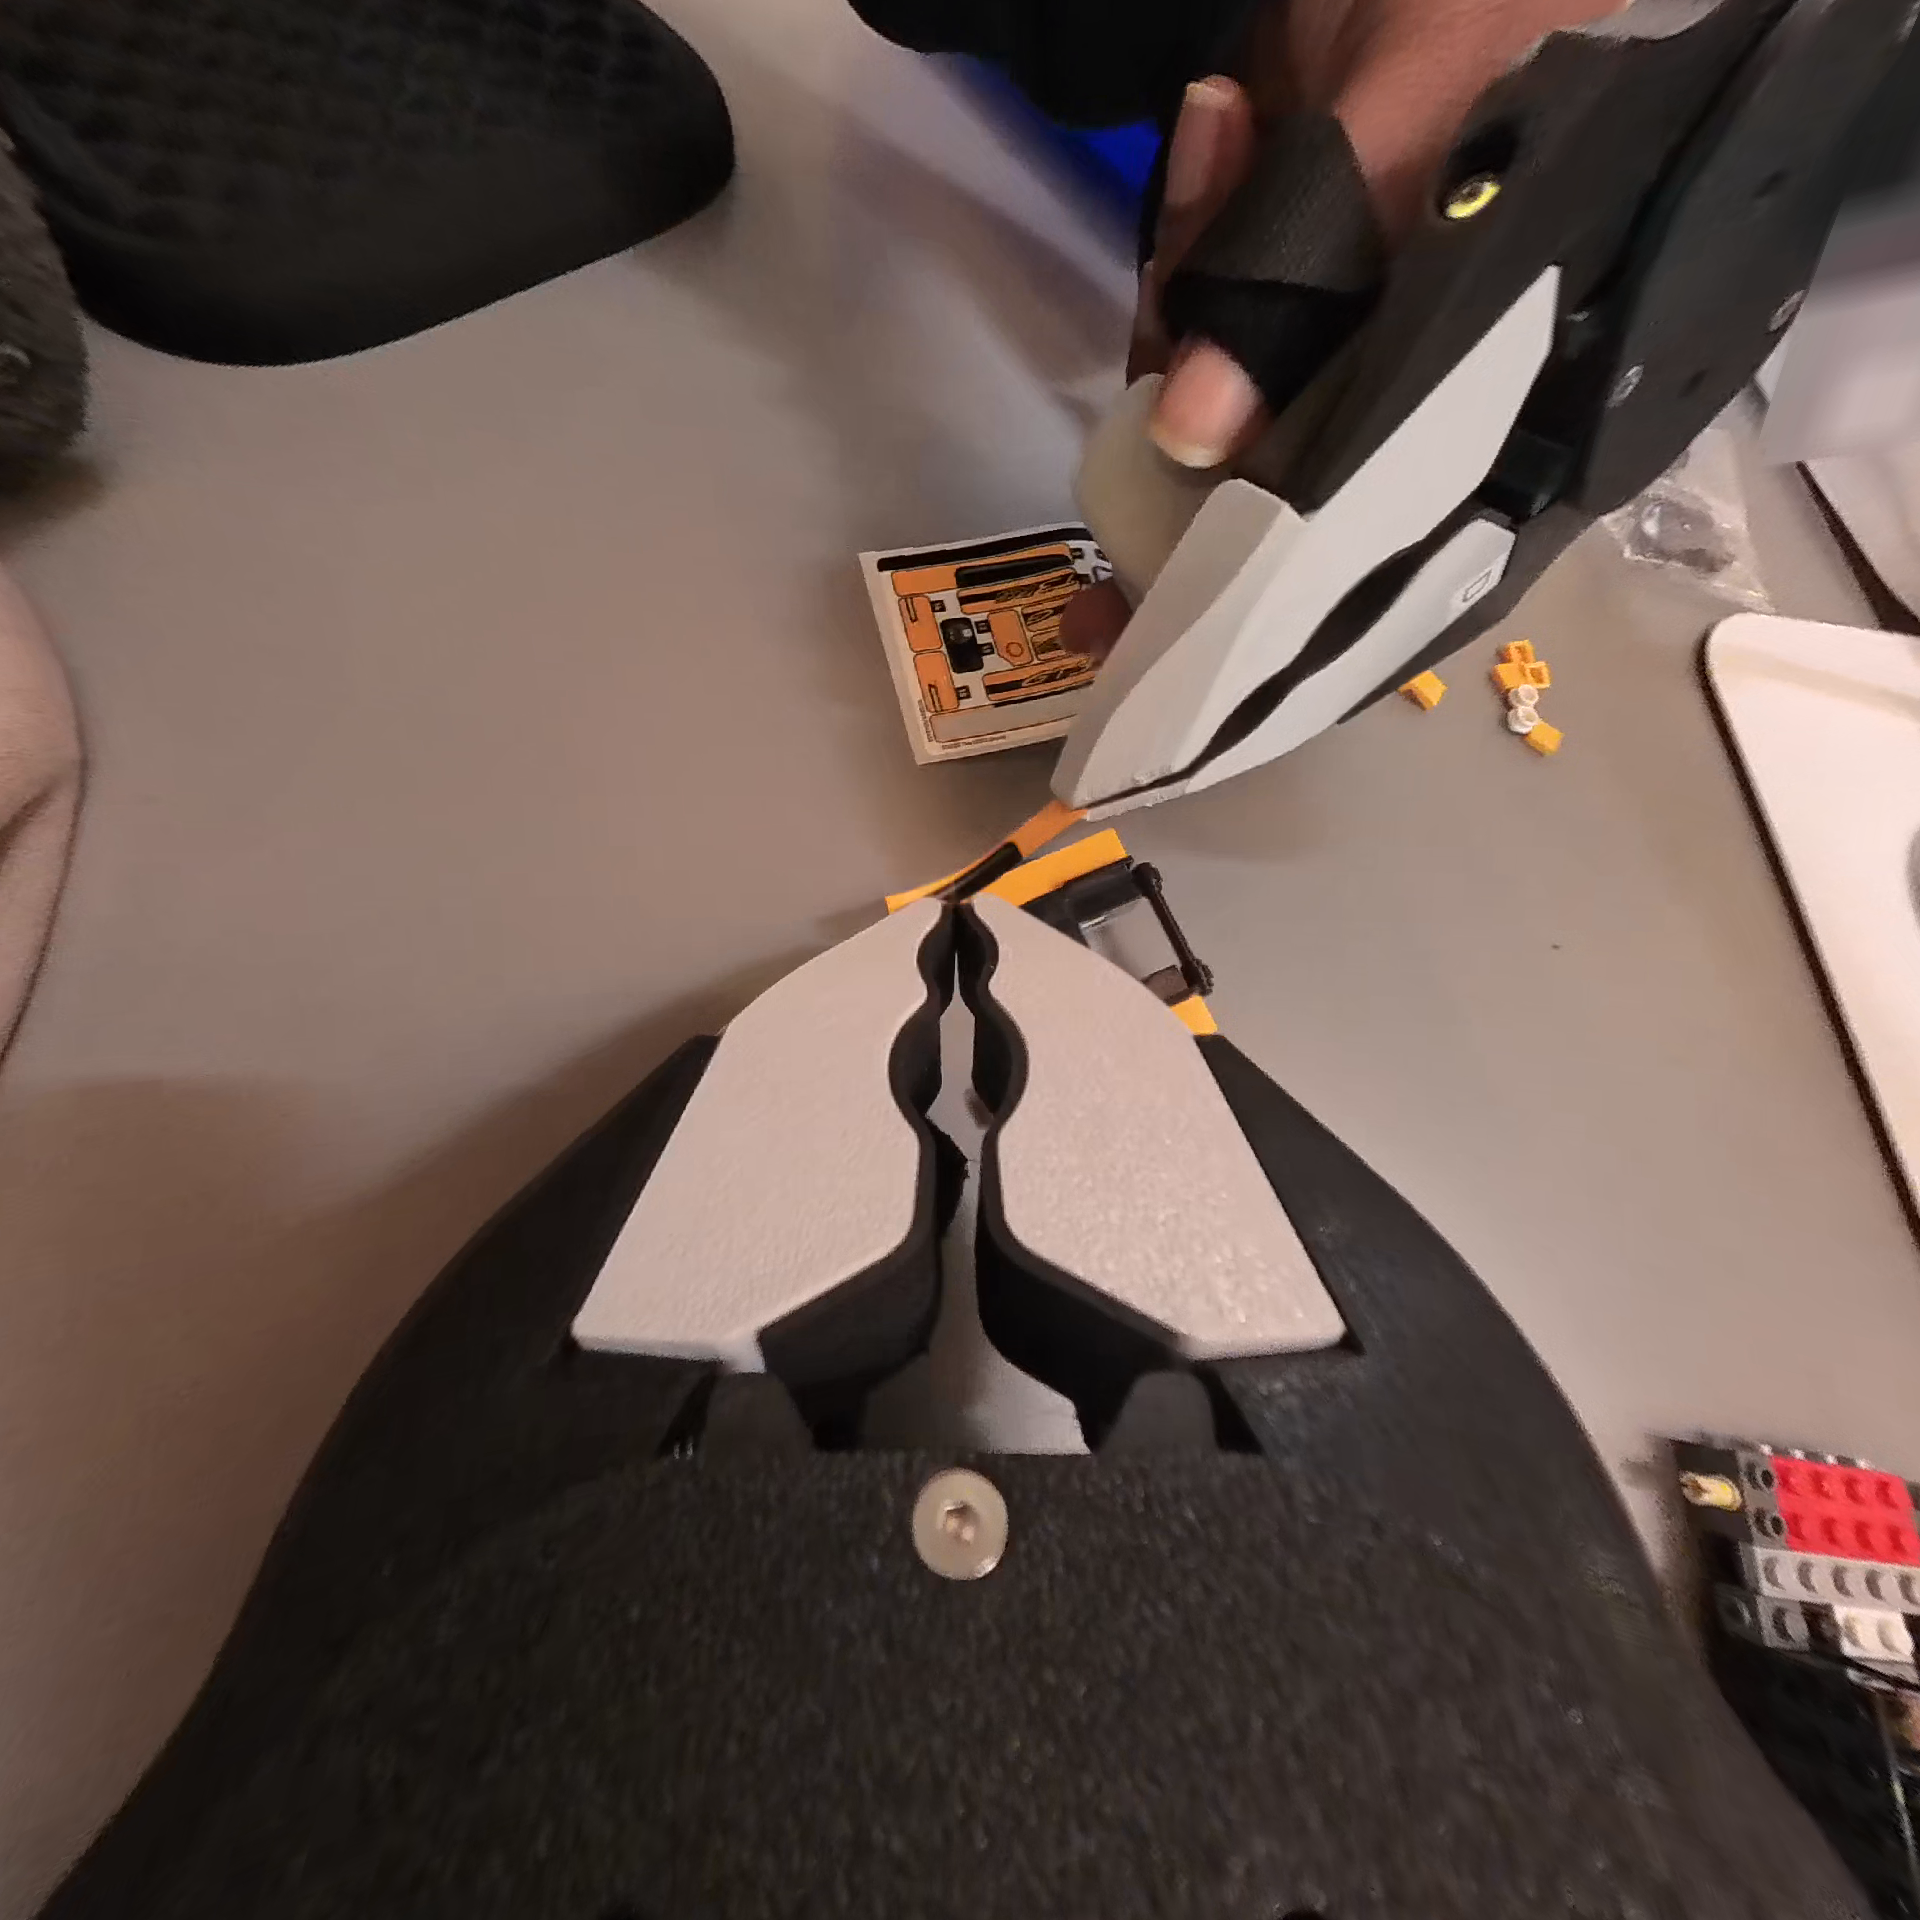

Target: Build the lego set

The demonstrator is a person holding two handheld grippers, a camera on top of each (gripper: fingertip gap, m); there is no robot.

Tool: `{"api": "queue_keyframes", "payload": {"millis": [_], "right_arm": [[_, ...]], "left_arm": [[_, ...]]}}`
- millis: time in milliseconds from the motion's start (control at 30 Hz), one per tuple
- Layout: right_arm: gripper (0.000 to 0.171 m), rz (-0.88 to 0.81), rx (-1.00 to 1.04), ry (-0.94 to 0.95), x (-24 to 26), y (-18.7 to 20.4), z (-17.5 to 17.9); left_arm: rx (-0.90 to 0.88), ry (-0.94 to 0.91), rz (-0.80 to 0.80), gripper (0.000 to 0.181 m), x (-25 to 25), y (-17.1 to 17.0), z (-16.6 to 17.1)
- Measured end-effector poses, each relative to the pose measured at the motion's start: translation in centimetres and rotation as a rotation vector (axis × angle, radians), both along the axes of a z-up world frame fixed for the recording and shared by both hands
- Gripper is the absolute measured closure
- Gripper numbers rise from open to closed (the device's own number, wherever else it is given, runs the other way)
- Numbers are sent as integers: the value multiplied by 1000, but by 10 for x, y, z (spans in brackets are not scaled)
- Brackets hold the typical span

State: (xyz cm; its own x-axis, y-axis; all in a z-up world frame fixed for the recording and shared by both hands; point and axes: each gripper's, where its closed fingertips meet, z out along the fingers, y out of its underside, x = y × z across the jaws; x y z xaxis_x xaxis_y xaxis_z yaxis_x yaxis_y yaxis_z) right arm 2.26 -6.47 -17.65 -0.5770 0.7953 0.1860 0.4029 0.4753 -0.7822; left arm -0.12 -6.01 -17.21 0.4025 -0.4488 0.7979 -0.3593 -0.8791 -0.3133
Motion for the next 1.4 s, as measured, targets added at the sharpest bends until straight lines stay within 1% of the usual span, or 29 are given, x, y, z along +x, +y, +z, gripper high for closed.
{"api": "queue_keyframes", "payload": {"millis": [167, 400, 1167, 1333, 1400], "right_arm": [[171, 0, 51, -12, 1, -8, -10], [171, -7, 56, -36, 1, -7, -18], [171, 1, 68, -60, 3, -12, -24], [171, 17, 63, -78, 6, -14, -27], [171, 42, 31, -76, 9, -19, -23]], "left_arm": [[3, 2, -8, 181, -1, 3, -2], [1, -5, -12, 181, -1, 4, -3], [4, -11, -18, 181, -2, 4, -4], [22, -24, -29, 181, 3, 0, 3], [36, -17, -44, 181, 7, -3, 5]]}}
